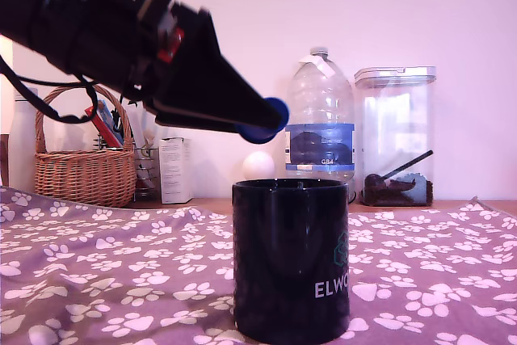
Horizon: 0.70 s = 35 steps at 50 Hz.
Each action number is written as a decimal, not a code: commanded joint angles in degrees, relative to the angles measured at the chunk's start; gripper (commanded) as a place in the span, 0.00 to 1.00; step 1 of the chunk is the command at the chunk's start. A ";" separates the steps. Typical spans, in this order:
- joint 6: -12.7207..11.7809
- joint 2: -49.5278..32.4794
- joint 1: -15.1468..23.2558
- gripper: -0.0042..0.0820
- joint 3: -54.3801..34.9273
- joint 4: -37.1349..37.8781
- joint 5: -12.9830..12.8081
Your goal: Pick up the coffee capsules from the table one by one and drop them inside the nearest coffee cup
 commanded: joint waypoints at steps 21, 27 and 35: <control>2.64 0.15 -5.16 0.30 4.57 -11.47 -7.48; 4.04 0.33 -6.19 0.30 6.97 -15.17 -10.05; 5.49 3.45 -7.32 0.30 11.72 -21.09 -12.24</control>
